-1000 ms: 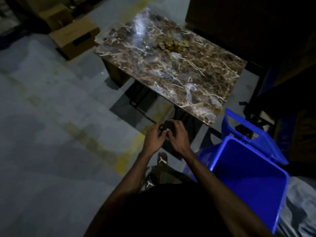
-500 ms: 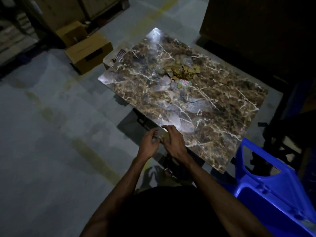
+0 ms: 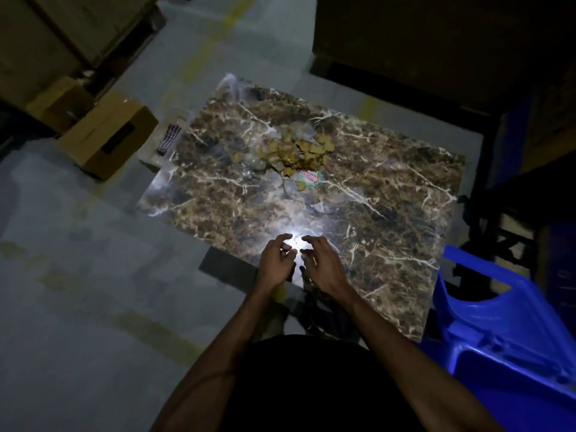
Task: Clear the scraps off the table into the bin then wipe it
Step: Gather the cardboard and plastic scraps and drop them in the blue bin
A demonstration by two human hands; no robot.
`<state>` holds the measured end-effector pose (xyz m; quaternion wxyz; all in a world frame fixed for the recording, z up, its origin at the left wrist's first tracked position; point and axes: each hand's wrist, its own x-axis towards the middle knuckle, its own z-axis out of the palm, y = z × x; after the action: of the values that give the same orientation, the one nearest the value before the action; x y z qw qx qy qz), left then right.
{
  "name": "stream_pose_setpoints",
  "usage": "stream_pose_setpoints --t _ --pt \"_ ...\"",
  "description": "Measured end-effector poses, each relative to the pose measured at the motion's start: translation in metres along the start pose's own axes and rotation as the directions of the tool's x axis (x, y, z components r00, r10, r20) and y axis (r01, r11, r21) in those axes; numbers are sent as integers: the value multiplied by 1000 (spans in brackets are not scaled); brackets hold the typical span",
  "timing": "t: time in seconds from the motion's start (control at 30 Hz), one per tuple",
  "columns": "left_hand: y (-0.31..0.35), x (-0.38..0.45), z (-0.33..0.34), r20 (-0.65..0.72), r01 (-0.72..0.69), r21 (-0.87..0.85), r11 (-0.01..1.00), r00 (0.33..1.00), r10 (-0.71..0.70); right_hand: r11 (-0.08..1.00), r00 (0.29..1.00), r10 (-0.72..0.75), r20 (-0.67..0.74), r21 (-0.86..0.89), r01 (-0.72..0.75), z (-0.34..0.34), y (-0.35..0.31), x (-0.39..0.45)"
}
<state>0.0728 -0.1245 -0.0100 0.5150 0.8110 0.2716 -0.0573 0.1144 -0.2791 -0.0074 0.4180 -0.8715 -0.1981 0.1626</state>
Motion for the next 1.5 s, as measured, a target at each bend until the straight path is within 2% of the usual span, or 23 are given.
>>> stream_pose_setpoints --t 0.17,0.27,0.3,0.37,0.43,0.5,0.6,0.73,0.8,0.9,1.03,1.1,1.17,1.27,1.37,1.43,1.5 --pt "14 64 -20 179 55 -192 980 984 -21 992 991 113 -77 -41 -117 11 -13 53" --pt "20 102 -40 219 46 -205 978 976 0 984 980 165 -113 -51 -172 21 -25 88" --pt "16 116 -46 201 34 -226 974 979 12 984 979 164 -124 -50 -171 24 -29 100" --pt "7 141 -59 67 -49 -154 987 996 60 985 977 163 -138 -36 -170 27 -35 126" --pt "5 165 -78 -124 -115 18 993 985 117 982 968 175 -177 -38 -185 28 -40 151" --pt "6 189 -98 -240 -110 148 983 960 143 978 961 192 -199 -42 -205 27 -45 178" --pt "1 224 -111 -211 -43 169 985 974 78 973 965 210 -159 -60 -222 32 -48 215" --pt "-3 254 -106 -124 -32 186 982 991 56 968 971 213 -107 -112 -225 51 -44 250" --pt "-4 259 -100 -69 -45 234 971 996 63 969 972 216 -90 -102 -225 59 -47 255" --pt "-4 256 -96 0 -148 184 972 989 151 979 970 188 -155 -49 -197 68 -49 251" --pt "-16 256 -104 -107 -299 155 942 942 317 970 915 212 -344 -41 -241 66 -45 249" --pt "-19 261 -107 -155 -300 151 942 934 322 964 879 221 -423 -43 -263 60 -45 257" --pt "-17 268 -107 -153 -249 83 965 954 260 964 853 235 -466 2 -265 54 -46 270" --pt "-10 279 -101 -167 -167 -57 984 974 156 963 856 263 -445 72 -258 54 -43 291" --pt "-6 286 -87 -168 -126 -75 989 979 112 955 879 295 -375 129 -266 68 -35 303" --pt "-5 284 -77 -166 -139 -86 987 978 124 948 875 312 -369 180 -262 80 -37 302" --pt "-5 278 -66 -192 -213 -103 972 963 190 948 866 304 -397 219 -232 92 -43 296"
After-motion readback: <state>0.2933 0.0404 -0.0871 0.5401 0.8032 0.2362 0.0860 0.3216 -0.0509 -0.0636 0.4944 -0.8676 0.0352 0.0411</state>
